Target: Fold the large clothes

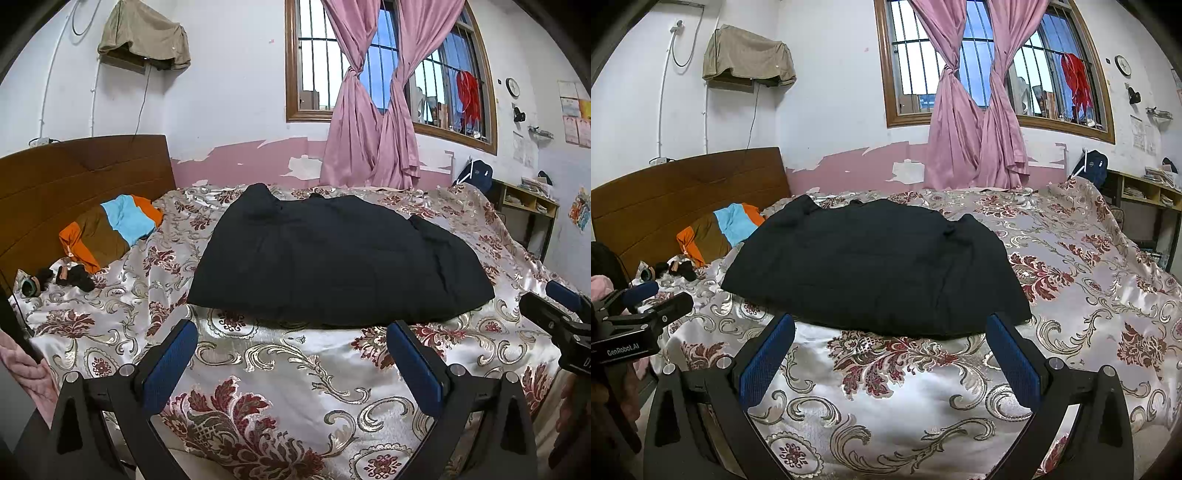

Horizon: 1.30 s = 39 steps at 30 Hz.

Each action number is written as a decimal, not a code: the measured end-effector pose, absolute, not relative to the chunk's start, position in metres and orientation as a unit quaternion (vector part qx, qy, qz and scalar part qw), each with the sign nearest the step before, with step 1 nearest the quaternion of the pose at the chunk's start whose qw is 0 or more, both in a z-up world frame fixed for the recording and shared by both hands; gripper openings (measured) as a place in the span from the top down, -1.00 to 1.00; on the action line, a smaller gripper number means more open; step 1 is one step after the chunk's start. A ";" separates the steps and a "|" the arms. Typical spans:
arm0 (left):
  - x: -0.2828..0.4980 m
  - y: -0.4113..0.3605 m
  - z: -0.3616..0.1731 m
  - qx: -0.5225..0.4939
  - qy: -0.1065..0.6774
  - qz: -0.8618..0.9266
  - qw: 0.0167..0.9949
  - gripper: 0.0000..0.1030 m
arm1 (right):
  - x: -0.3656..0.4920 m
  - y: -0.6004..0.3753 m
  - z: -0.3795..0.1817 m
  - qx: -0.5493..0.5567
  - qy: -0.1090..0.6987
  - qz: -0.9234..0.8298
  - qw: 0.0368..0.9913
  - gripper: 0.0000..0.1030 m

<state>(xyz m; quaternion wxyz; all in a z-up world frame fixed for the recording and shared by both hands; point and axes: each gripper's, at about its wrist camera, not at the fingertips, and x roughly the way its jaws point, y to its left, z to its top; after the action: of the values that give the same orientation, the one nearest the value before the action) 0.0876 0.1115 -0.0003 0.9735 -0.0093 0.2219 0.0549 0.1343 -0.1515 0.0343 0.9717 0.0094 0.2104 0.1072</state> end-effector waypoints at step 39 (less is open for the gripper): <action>0.093 0.118 -0.005 -0.010 0.245 0.101 0.964 -1.00 | 0.134 -0.149 0.035 0.011 0.209 0.104 0.972 -0.97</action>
<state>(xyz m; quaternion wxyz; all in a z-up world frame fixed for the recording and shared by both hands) 0.0933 0.1180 -0.0053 0.9643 -0.0097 0.2446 0.1014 0.1340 -0.1492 0.0354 0.9722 0.0113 0.2092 0.1044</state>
